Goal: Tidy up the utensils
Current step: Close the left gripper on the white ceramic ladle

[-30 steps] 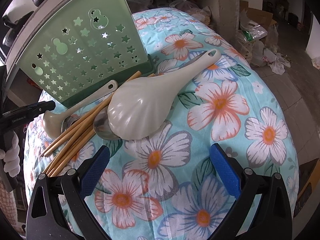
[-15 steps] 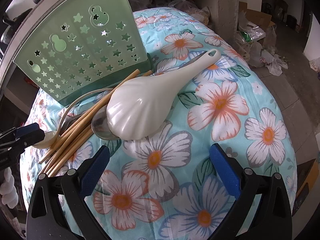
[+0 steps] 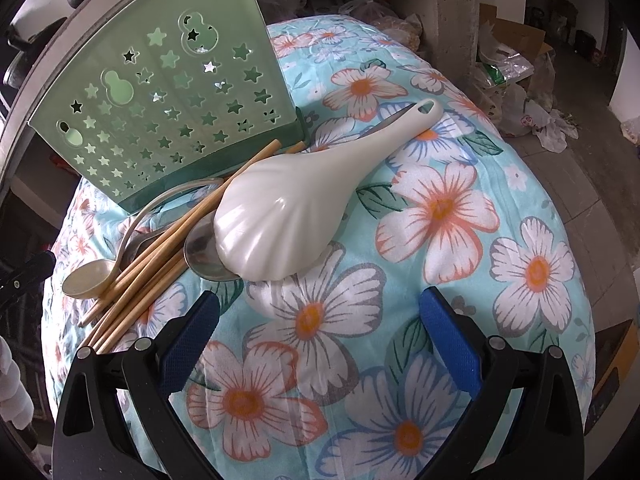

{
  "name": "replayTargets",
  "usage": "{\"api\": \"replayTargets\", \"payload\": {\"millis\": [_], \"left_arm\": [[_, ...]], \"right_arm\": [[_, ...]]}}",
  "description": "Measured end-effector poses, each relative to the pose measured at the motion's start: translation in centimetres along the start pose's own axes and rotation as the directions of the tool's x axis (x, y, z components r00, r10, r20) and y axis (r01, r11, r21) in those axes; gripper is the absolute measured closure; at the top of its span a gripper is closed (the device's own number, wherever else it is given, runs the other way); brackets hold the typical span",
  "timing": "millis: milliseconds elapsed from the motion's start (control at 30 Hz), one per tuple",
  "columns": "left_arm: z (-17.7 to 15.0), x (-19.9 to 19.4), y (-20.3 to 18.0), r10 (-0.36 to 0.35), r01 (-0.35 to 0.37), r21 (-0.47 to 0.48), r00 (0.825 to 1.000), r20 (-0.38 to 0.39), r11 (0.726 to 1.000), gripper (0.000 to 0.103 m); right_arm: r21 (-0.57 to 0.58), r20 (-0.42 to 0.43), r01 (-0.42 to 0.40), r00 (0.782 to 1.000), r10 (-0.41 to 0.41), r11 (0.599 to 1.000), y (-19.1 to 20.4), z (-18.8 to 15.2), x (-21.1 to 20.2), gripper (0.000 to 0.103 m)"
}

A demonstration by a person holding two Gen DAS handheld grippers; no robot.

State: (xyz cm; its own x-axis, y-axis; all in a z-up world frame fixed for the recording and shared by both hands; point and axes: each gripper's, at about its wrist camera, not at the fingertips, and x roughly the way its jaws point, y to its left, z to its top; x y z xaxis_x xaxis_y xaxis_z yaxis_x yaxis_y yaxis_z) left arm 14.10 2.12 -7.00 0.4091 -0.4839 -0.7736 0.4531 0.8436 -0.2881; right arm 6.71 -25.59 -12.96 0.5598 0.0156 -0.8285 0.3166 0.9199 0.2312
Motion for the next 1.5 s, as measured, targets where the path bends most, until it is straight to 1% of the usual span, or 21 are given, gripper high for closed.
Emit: {"api": "replayTargets", "payload": {"millis": [133,233,367,433,500,600,700,733,767,800,867,1000,1033,1067,1133,1167,1267,1333,1400,1500], "left_arm": [[-1.2,-0.3,-0.4,-0.070,0.071,-0.048,0.997,0.011,0.996,0.047],[-2.1,-0.6,-0.8,-0.122,0.123,-0.084,0.992,0.025,0.989,0.047],[-3.3,-0.2,-0.4,-0.197,0.197,-0.174,0.980,0.021,0.965,0.048],[-3.6,0.1,0.1,-0.211,0.211,-0.224,0.977,0.024,0.951,0.049],[-3.6,0.5,1.1,-0.239,0.238,-0.303,0.970,0.035,0.923,0.049],[-3.6,0.9,2.9,-0.281,0.282,-0.422,0.957,0.065,0.862,0.049],[-3.4,1.9,4.4,-0.304,0.294,-0.508,0.950,0.066,0.810,0.049],[-3.4,2.3,4.7,-0.302,0.287,-0.530,0.951,0.059,0.798,0.049],[-3.3,2.6,4.9,-0.292,0.272,-0.547,0.955,0.052,0.792,0.049],[-3.2,2.9,4.9,-0.276,0.253,-0.558,0.960,0.045,0.790,0.050],[-2.6,3.3,5.0,-0.263,0.238,-0.567,0.964,0.039,0.788,0.053],[-1.7,3.9,3.9,-0.217,0.180,-0.530,0.976,-0.007,0.829,0.063],[-1.6,4.1,3.8,-0.210,0.169,-0.525,0.977,-0.020,0.834,0.067],[-1.6,4.4,3.6,-0.200,0.153,-0.522,0.979,-0.035,0.839,0.069],[-1.5,4.9,3.4,-0.177,0.119,-0.516,0.982,-0.065,0.848,0.077],[-1.6,5.1,3.4,-0.167,0.105,-0.516,0.983,-0.076,0.850,0.079],[-1.8,5.2,3.4,-0.137,0.079,-0.516,0.988,-0.075,0.853,0.085],[-1.6,5.2,3.5,-0.105,0.056,-0.509,0.992,-0.069,0.859,0.092],[-1.6,4.6,3.4,-0.069,0.032,-0.491,0.996,-0.058,0.871,0.096],[-1.7,3.2,3.0,0.013,-0.026,-0.435,0.999,-0.032,0.900,0.098]], "right_arm": [[-0.001,0.001,-0.022,1.000,0.022,1.000,-0.6,0.1,-0.2,0.005],[-0.013,0.001,-0.026,1.000,0.026,1.000,-0.7,0.1,-0.3,0.005],[-0.023,-0.002,-0.031,1.000,0.031,0.999,-0.8,0.1,-0.3,0.005],[-0.024,-0.003,-0.038,0.999,0.038,0.999,-0.8,0.1,-0.4,0.005],[-0.025,-0.003,-0.046,0.999,0.046,0.999,-0.9,0.1,-0.5,0.005],[-0.023,-0.004,-0.059,0.998,0.059,0.998,-1.2,0.1,-0.6,0.005],[-0.020,-0.004,-0.068,0.998,0.068,0.997,-1.5,0.2,-0.7,0.005],[-0.020,-0.004,-0.071,0.997,0.071,0.997,-1.6,0.2,-0.7,0.005],[-0.020,-0.004,-0.074,0.997,0.074,0.997,-1.7,0.2,-0.7,0.005],[-0.019,-0.004,-0.076,0.997,0.076,0.997,-1.7,0.2,-0.8,0.005],[-0.018,-0.006,-0.081,0.997,0.081,0.997,-1.8,0.3,-0.8,0.005],[-0.014,-0.007,-0.089,0.996,0.089,0.996,-2.0,0.4,-0.9,0.005],[-0.014,-0.006,-0.090,0.996,0.090,0.996,-1.9,0.4,-0.9,0.005],[-0.014,-0.005,-0.091,0.996,0.091,0.996,-2.0,0.4,-0.9,0.005],[-0.015,-0.003,-0.092,0.996,0.092,0.996,-2.0,0.3,-0.9,0.005],[-0.016,-0.002,-0.092,0.996,0.092,0.996,-1.9,0.3,-0.9,0.005],[-0.023,-0.003,-0.090,0.996,0.090,0.996,-1.8,0.2,-0.9,0.005],[-0.029,-0.006,-0.087,0.996,0.087,0.996,-1.7,0.2,-0.8,0.005],[-0.034,-0.009,-0.088,0.996,0.088,0.996,-1.7,0.2,-0.8,0.005],[-0.052,-0.016,-0.090,0.996,0.089,0.995,-1.6,0.3,-0.8,0.005]]}}
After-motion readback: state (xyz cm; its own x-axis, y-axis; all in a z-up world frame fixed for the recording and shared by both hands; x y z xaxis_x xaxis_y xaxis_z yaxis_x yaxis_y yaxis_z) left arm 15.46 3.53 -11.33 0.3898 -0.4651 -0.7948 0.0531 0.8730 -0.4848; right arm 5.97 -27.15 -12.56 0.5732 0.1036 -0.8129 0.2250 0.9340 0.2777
